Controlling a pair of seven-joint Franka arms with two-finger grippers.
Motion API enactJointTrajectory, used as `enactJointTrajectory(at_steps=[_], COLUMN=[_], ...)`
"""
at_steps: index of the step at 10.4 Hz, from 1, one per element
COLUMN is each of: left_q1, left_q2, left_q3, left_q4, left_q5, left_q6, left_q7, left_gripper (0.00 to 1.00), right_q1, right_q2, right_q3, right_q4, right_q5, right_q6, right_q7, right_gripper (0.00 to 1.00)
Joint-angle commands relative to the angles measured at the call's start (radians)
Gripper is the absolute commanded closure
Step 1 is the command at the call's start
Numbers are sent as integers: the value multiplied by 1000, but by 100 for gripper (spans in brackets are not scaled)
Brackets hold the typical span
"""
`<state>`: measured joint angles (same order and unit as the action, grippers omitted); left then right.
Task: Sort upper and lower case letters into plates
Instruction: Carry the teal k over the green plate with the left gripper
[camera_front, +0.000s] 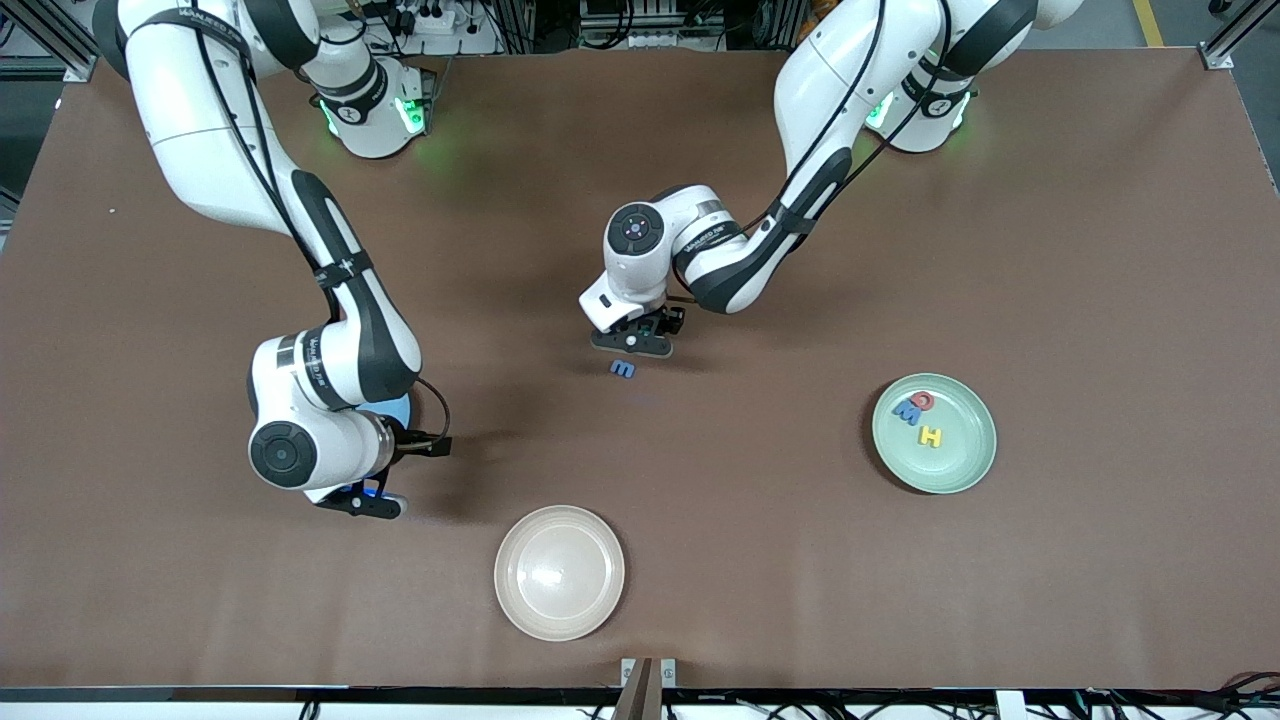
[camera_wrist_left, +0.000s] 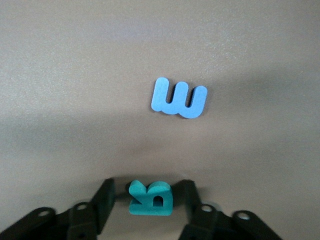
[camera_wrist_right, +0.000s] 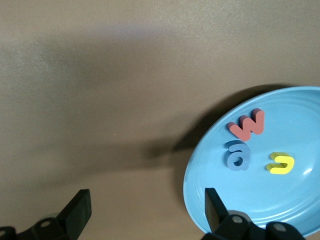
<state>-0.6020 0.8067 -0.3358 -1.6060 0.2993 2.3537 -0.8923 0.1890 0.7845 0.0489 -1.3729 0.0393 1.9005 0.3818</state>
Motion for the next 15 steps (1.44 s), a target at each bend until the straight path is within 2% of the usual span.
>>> enactJointTrajectory(at_steps=[1, 5, 8, 12, 15], left_q1=[-12, -10, 4, 114, 265], left_q2=[2, 0, -4, -35, -69], left_q3=[4, 4, 3, -8, -43], left_q4=[17, 38, 79, 90, 81], left_q5=[18, 15, -8, -31, -34], left_q6=[-19, -56, -108, -171, -240], left_q7=[-31, -31, -27, 71, 201], left_gripper=[64, 77, 94, 95, 98], right_q1=[0, 3, 24, 81, 141], right_q2=[-25, -25, -24, -22, -24], right_q3=[2, 2, 3, 20, 23], right_q4=[-20, -18, -15, -3, -5], right_q5=[14, 16, 16, 19, 120], right_q6=[-1, 0, 0, 11, 58], right_q7=[12, 50, 117, 297, 408], right_gripper=[0, 0, 0, 0, 0])
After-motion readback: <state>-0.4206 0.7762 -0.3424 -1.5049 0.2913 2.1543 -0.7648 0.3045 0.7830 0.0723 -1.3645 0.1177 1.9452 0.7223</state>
